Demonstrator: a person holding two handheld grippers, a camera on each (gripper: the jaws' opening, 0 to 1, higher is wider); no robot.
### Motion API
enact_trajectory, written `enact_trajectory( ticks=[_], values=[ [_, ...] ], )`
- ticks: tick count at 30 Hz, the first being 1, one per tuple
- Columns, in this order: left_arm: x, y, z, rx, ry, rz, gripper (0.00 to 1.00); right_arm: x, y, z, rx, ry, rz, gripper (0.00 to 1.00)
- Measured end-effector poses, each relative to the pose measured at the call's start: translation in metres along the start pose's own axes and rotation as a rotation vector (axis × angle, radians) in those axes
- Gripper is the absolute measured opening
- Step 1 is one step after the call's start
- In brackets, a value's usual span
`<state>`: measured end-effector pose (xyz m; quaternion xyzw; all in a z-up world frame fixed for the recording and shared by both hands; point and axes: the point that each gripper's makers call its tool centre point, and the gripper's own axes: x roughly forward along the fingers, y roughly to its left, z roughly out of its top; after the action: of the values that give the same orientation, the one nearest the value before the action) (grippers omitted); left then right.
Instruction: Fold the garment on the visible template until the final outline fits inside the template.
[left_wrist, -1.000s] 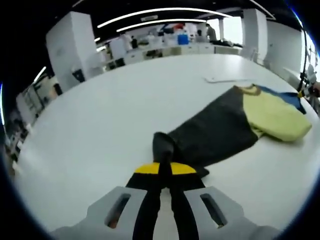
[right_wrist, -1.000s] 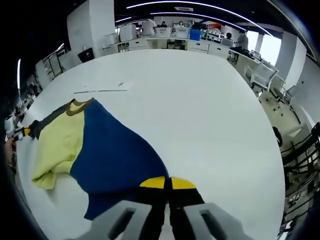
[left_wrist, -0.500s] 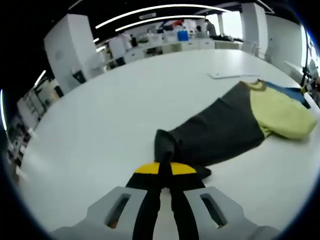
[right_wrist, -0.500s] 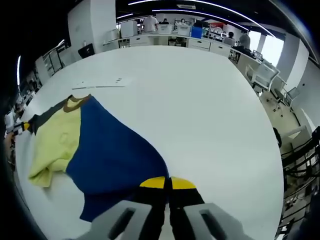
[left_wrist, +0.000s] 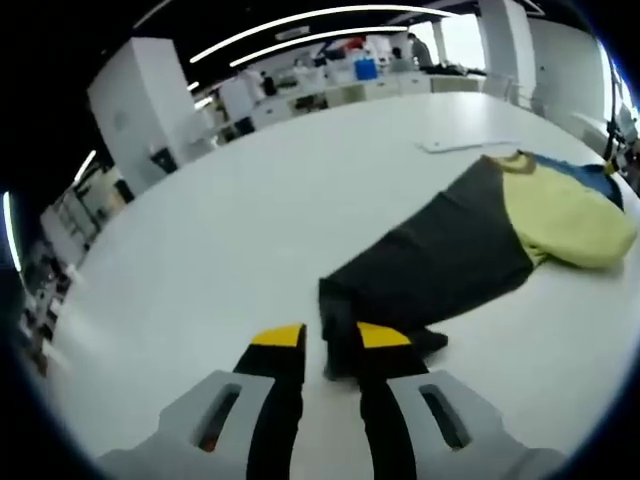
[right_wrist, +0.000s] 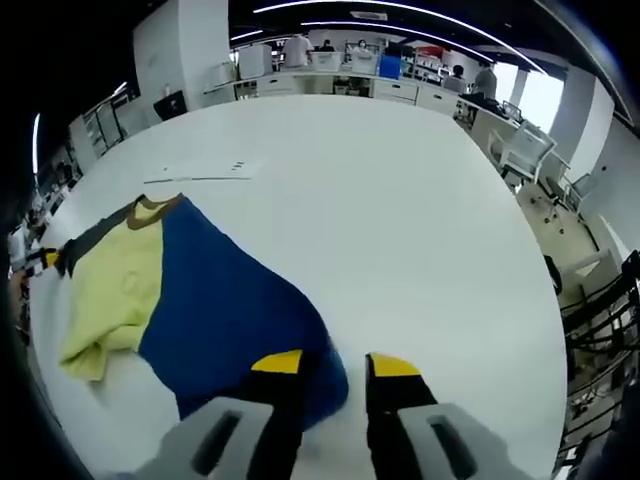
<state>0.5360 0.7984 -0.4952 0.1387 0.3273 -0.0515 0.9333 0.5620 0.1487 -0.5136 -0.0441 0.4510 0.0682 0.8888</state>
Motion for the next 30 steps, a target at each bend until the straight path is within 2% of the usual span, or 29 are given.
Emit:
enact_trajectory(
  ticks=[2,4,6,11,15,18,21,25,27,30],
  values=[
    [-0.002,0.001,0.002,-0.006,-0.02,-0.009,0.27,0.0,0.005,0.005,-0.011,-0.019,0.026,0.33],
    [-0.012,-0.008,0.007,-0.013,-0.037,-0.022,0.32,-0.001,0.013,0.01,-0.023,-0.046,0.06,0.41],
    [-0.011,-0.002,0.006,-0.018,-0.048,-0.03,0.37,-0.009,0.025,0.01,-0.034,-0.061,0.083,0.47],
    [-0.02,-0.019,0.01,-0.085,-0.087,-0.091,0.48,-0.023,0.05,0.011,-0.1,-0.087,0.142,0.6],
    [-0.03,-0.03,0.012,-0.081,-0.107,-0.125,0.58,-0.025,0.063,0.018,-0.131,-0.104,0.207,0.7],
    [-0.037,-0.039,0.017,-0.082,-0.14,-0.163,0.66,-0.037,0.083,0.017,-0.173,-0.118,0.248,0.75],
    [-0.046,-0.046,0.021,-0.071,-0.164,-0.182,0.75,-0.053,0.113,0.016,-0.178,-0.139,0.327,0.8],
    [-0.055,-0.057,0.021,-0.043,-0.177,-0.217,0.88,-0.061,0.134,0.02,-0.231,-0.16,0.381,0.84],
    [-0.061,-0.063,0.022,-0.044,-0.188,-0.234,0.92,-0.071,0.153,0.015,-0.253,-0.163,0.422,0.86],
    [-0.071,-0.072,0.026,-0.02,-0.21,-0.249,0.99,-0.078,0.17,0.009,-0.293,-0.158,0.457,0.88]
  ],
)
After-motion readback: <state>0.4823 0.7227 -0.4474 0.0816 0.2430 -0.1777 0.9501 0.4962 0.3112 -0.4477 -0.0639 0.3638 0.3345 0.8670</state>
